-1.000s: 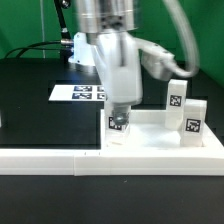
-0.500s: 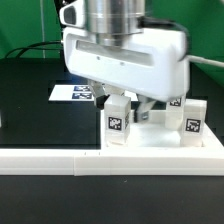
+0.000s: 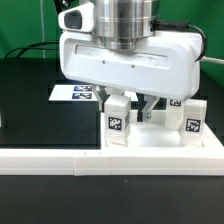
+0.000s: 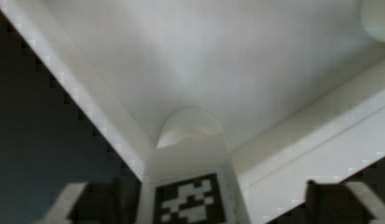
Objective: Assemble square table
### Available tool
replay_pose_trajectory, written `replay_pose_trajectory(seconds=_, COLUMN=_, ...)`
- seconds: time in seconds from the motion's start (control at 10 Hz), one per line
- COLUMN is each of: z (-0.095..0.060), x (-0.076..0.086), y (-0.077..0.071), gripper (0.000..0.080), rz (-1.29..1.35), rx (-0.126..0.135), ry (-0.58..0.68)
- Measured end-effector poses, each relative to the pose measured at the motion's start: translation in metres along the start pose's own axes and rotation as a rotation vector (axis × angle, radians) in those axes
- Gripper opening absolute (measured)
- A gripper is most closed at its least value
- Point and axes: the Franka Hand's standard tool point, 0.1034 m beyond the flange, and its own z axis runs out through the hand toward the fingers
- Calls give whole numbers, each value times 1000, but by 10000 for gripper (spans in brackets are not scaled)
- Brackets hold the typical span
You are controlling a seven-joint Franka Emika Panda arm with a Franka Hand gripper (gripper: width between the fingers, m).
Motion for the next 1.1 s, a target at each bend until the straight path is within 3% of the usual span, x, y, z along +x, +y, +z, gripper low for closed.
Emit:
replay_pose_trajectory(seconds=0.1, z=1, x=-1, y=1, gripper=366, rz=81, rx=-2, ry=-4)
replay_pose_trajectory(seconds=0.2, z=1, x=-1, y=2, gripper=285, rz=119, rx=-5, ry=-8)
replay_pose_trajectory(seconds=0.6, z=2, x=-2, y=0, gripper=285, rz=401, rx=4, ry=-12)
replay_pose_trajectory(seconds=0.8, z=1, x=-1, y=0, gripper=285, rz=789, rx=19, ry=-31)
replay_pose_trajectory(seconds=0.9, z=2, x=-1, y=-2, gripper=285, rz=974, rx=47, ry=-37)
replay_pose_trajectory(seconds=1.1, z=3, x=4, y=-3, gripper=285, rz=1168, rx=128, ry=-59)
